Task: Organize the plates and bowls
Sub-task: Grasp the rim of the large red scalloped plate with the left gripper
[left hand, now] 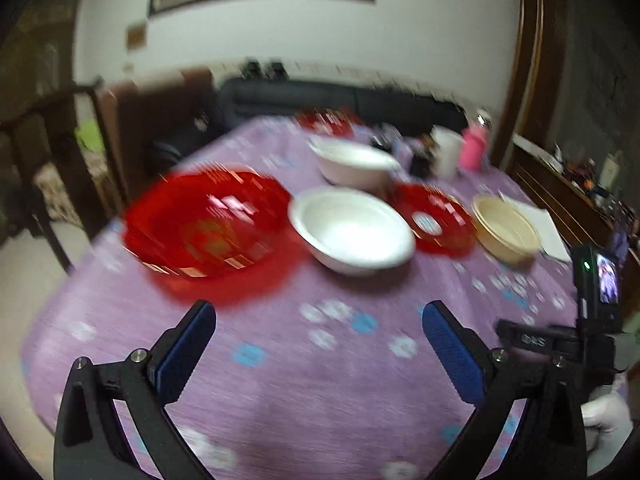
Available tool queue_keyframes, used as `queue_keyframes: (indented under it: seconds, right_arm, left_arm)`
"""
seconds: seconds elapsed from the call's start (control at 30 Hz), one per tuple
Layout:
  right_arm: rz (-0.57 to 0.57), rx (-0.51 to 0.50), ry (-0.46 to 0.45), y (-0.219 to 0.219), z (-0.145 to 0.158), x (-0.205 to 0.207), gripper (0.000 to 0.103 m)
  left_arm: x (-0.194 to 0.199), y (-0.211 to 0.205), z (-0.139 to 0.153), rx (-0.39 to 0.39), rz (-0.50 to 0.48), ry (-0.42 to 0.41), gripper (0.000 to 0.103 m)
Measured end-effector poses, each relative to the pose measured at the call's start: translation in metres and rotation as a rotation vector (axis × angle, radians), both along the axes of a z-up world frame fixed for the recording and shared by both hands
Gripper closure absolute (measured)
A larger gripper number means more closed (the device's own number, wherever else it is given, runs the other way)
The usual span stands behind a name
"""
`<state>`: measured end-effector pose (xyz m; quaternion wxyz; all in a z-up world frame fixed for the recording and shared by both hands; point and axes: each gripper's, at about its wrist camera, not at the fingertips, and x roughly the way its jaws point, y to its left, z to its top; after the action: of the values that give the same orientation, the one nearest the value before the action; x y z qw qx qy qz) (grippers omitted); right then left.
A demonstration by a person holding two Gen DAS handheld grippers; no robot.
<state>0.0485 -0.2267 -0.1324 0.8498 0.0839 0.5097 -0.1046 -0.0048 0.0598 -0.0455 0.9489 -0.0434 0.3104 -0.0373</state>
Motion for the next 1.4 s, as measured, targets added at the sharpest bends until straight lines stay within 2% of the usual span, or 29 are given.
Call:
queue_keyframes:
  seconds: [0.13, 0.27, 0.4, 0.5, 0.6, 0.73, 0.83, 0.93, 1.1, 1.2, 1.3, 1.4]
  right_arm:
    - [-0.022, 0.001, -0.086, 0.003, 0.022, -0.010, 0.003]
    - [0.049, 0.018, -0.246, 0.029, 0.064, -0.013, 0.003]
    - [0.147, 0.053, -0.290, 0.065, 0.082, 0.004, 0.003]
    - [0.212, 0.070, -0.290, 0.093, 0.090, 0.022, 0.003]
    - [0.285, 0.091, -0.284, 0.120, 0.097, 0.043, 0.003]
    - [0.403, 0.070, -0.271, 0.163, 0.105, 0.074, 0.003]
    - [0.462, 0.083, -0.265, 0.185, 0.109, 0.095, 0.003]
    - [0.523, 0.131, -0.243, 0.207, 0.111, 0.122, 0.003]
    - [0.602, 0.166, -0.163, 0.242, 0.100, 0.163, 0.004]
    - [0.652, 0.179, -0.094, 0.263, 0.087, 0.179, 0.009]
    - [0.678, 0.152, -0.044, 0.278, 0.071, 0.190, 0.017]
    - [0.689, 0.143, 0.012, 0.286, 0.055, 0.200, 0.027]
  left_arm:
    - [-0.002, 0.036, 0.013, -0.036, 0.034, -0.038, 0.000]
    - [-0.002, 0.077, 0.024, -0.074, 0.101, -0.053, 0.000]
    - [-0.003, 0.111, 0.032, -0.079, 0.168, -0.093, 0.000]
    - [0.005, 0.133, 0.026, -0.113, 0.188, -0.046, 0.000]
    - [0.016, 0.158, 0.019, -0.160, 0.210, -0.007, 0.000]
    - [0.029, 0.182, 0.011, -0.170, 0.239, 0.043, 0.000]
    - [0.047, 0.196, 0.002, -0.182, 0.260, 0.111, 0.000]
    - [0.064, 0.208, -0.005, -0.241, 0.246, 0.161, 0.000]
    - [0.087, 0.212, -0.007, -0.240, 0.255, 0.188, 0.000]
    - [0.106, 0.206, -0.013, -0.222, 0.236, 0.209, 0.000]
    - [0.126, 0.200, -0.027, -0.214, 0.226, 0.264, 0.001]
    - [0.142, 0.196, -0.040, -0.226, 0.214, 0.316, 0.015]
